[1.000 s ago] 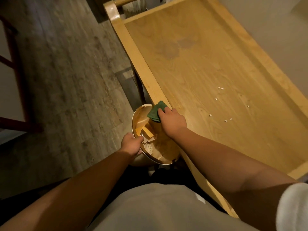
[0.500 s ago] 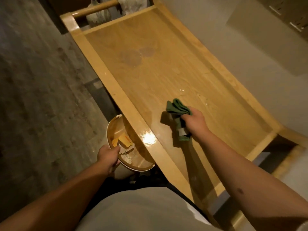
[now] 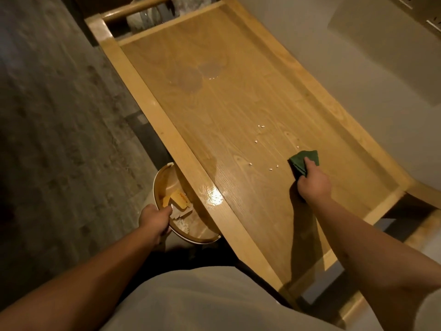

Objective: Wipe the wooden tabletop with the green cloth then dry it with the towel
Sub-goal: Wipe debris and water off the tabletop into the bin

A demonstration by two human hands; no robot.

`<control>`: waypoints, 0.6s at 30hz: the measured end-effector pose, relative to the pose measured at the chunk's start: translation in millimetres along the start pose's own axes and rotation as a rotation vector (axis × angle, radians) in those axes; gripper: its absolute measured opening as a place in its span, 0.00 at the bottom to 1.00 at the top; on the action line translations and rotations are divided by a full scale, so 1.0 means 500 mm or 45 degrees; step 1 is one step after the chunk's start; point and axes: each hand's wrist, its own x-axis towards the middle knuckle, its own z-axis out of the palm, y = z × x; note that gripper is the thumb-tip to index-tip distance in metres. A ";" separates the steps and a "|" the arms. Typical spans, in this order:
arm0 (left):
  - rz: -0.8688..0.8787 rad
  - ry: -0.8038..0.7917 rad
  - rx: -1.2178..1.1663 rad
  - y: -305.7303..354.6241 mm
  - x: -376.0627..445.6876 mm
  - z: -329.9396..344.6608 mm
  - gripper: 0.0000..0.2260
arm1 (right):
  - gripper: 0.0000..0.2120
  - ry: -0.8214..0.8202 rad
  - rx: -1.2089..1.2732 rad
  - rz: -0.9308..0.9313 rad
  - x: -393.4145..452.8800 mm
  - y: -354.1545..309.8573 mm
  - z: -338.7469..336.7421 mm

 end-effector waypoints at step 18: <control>0.028 -0.005 -0.053 -0.001 0.020 0.007 0.07 | 0.34 -0.246 -0.361 -0.519 -0.184 -0.198 0.144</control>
